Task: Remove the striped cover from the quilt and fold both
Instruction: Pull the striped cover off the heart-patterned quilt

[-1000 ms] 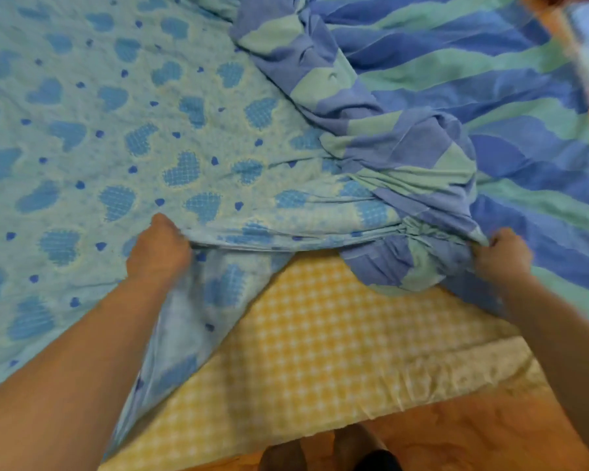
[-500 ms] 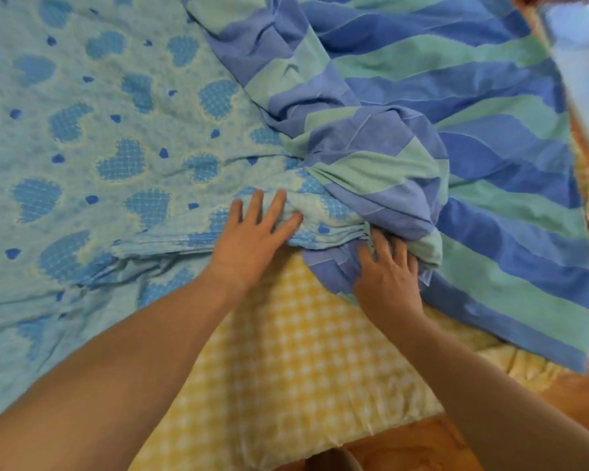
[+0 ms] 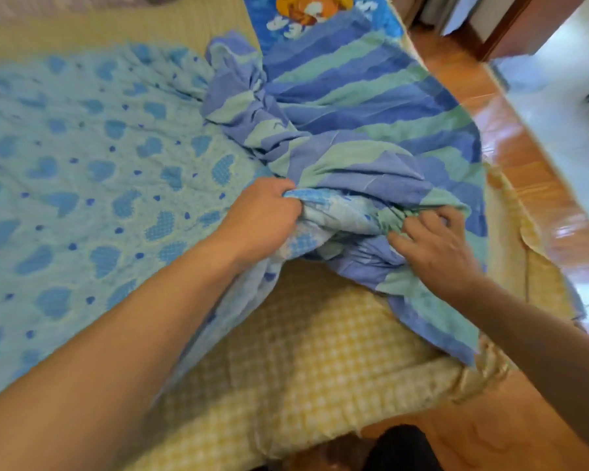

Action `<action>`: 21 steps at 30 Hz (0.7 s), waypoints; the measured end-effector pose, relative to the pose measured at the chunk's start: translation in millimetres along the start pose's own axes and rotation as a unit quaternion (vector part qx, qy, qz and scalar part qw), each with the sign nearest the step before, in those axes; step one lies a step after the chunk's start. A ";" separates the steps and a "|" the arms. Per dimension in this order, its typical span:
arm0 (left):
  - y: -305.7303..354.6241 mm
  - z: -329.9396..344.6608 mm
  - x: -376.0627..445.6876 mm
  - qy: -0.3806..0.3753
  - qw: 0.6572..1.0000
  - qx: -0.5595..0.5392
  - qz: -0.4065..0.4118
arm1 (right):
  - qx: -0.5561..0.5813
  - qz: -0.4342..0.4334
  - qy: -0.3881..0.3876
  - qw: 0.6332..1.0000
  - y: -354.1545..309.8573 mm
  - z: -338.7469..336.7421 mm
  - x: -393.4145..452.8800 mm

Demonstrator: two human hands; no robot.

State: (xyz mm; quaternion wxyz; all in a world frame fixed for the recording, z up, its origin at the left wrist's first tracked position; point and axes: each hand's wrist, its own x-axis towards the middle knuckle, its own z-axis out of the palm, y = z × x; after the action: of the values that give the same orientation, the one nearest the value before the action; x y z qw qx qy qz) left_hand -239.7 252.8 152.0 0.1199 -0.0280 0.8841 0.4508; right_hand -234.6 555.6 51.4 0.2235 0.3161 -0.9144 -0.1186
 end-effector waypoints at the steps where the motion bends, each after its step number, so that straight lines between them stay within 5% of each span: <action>1: 14.9 -2.4 -18.2 -0.024 1.000 -0.019 0.000 | -0.024 -0.021 -0.011 0.999 23.0 -3.9 -2.2; 4: 14.8 29.5 -77.6 -0.103 0.992 -0.060 -0.032 | -0.080 -0.039 -0.093 0.992 110.2 16.4 -25.8; 7: -15.1 106.4 -113.7 -0.107 0.973 -0.137 -0.149 | -0.081 0.040 -0.195 0.977 157.8 60.4 -34.8; 10: -33.1 209.4 -135.3 -0.134 0.966 -0.058 -0.214 | 0.052 0.099 -0.379 0.919 123.5 76.5 -38.6; 14: -49.1 330.6 -162.2 -0.220 0.943 0.112 -0.225 | 0.315 0.196 -0.412 0.833 75.5 74.8 -100.8; 16: -59.1 354.6 -165.0 -0.204 0.940 0.128 -0.242 | 0.429 0.311 -0.445 0.722 59.0 62.7 -133.5; 18: -59.9 366.3 -168.3 -0.163 0.950 0.146 -0.224 | 0.550 0.391 -0.539 0.504 34.1 37.8 -149.2; 20: -46.9 371.8 -177.1 -0.100 0.967 0.140 -0.188 | 0.654 0.417 -0.555 0.300 -1.6 24.9 -151.6; 21: -37.7 371.3 -182.0 -0.083 0.971 0.141 -0.175 | 0.676 0.430 -0.534 0.271 -23.4 20.8 -150.7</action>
State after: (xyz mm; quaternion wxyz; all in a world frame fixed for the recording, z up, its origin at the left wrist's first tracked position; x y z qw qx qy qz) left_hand 12.0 518.3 -44.4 0.2721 -0.1274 0.9071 0.2947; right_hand -126.8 634.3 -25.4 -0.5899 -0.2198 -0.5834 0.5132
